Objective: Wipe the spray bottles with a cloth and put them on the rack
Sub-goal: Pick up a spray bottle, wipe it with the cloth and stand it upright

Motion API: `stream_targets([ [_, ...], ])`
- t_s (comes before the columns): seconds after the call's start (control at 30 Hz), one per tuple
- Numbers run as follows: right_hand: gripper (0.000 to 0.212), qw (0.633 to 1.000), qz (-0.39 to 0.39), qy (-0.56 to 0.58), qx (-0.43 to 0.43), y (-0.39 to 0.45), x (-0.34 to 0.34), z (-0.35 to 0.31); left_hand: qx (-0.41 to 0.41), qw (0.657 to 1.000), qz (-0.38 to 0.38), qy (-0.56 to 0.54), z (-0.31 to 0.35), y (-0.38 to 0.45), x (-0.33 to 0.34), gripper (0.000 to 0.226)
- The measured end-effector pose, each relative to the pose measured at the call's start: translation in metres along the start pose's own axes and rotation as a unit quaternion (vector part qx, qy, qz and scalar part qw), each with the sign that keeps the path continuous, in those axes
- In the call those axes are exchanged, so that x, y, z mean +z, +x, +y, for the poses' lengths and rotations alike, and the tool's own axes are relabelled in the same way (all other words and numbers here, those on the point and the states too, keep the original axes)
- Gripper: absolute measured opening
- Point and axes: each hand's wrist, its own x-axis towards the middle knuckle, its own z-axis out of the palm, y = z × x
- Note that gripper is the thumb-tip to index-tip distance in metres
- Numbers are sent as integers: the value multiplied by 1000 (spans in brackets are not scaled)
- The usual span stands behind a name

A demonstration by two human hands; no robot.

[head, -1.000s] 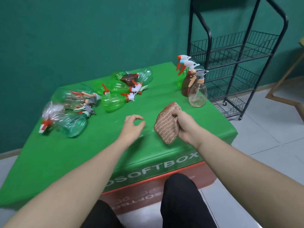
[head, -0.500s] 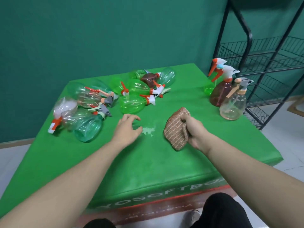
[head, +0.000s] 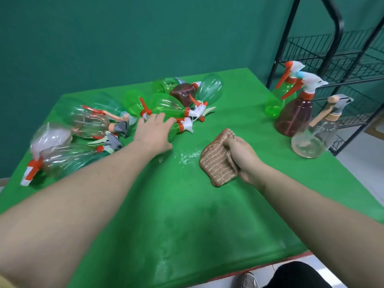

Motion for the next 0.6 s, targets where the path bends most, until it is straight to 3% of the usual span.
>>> stream_targets([
  [0.1,8,1000,-3,-12,-6,0,-2,4,-22,999,-6,29,-2,2,4,84],
  [0.27,7,1000,-4,-17,-16,-14,-3,8,-64,997,-44,-15,4,-16,-3,90],
  [0.6,21,1000,-22,10,-4,-78,-8,33,-79,990,-87,-73,14,-117,-4,97],
])
